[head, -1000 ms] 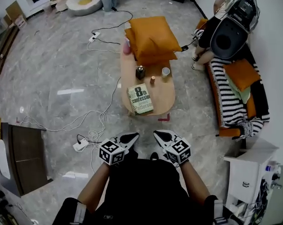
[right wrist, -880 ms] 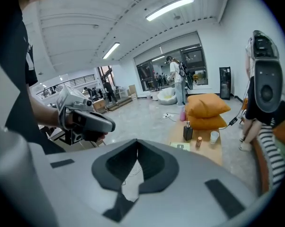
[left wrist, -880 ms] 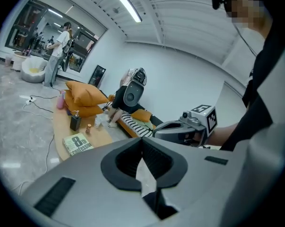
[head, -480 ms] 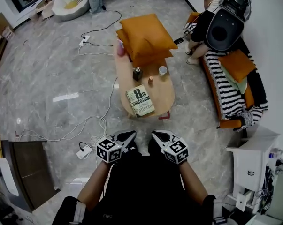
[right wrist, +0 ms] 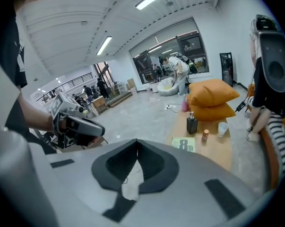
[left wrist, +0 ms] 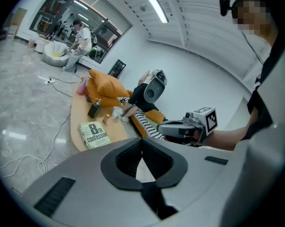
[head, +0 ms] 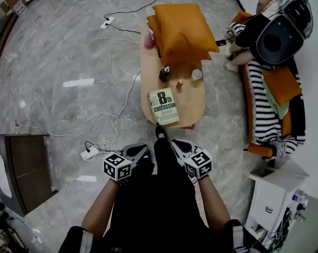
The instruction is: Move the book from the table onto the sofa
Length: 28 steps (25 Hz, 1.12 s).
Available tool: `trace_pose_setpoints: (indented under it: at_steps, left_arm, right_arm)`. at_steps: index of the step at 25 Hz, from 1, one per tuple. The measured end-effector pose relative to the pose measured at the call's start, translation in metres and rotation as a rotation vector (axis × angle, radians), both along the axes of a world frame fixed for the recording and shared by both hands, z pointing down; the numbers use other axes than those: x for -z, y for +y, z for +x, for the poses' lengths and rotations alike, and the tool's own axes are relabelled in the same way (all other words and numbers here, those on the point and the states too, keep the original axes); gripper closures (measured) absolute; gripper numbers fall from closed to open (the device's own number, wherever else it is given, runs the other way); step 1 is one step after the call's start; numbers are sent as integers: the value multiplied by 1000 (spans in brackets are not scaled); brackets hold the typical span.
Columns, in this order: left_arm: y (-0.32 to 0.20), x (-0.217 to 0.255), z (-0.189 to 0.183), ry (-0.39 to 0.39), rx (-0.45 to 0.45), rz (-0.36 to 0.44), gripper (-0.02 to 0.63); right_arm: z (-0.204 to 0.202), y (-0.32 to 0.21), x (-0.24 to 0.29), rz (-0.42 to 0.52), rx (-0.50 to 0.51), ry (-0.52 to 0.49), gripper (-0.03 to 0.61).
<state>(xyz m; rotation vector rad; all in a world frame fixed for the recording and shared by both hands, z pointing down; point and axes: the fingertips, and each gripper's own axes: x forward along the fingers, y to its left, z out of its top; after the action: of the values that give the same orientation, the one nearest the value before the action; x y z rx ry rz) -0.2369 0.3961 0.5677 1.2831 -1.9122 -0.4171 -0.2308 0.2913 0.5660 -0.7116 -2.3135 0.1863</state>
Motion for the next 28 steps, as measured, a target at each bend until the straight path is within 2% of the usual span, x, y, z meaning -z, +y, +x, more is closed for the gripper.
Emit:
trace_pose_setpoints:
  at_steps: [3,8,13,17,20,23,26,28]
  left_arm:
    - [-6,-24,-12,37,35,-45,603]
    - [-18,-68,-40,34,45,-121,603]
    - [-27,-122,-80,117,137,-99,603]
    - [-37,-174,-104,186,195,-96,603]
    - [-52,-223,-122,261,229,-97,603]
    - [-58,-271,-124,364,241,-80,601]
    - [-58,-304,-128,468,298,-11,595]
    - [-60,-323,-127,530,322,28,536]
  right_arm:
    - [-24,-19,-23,-21,7,30,569]
    - [-64,-53,-81,-4,11,86,569]
    - [-104,-78,-147,-43,-19,177,569]
    - [-125,-101,-210,-21,-37,256,569]
    - [-148,-124,-260,-25,-53,311,557]
    - [-160,-136,-305,-18,-55,367,470]
    - [-169,-141,-339,-18,-48,402,419]
    - [-175,-147,-358,-38,-79,415,414]
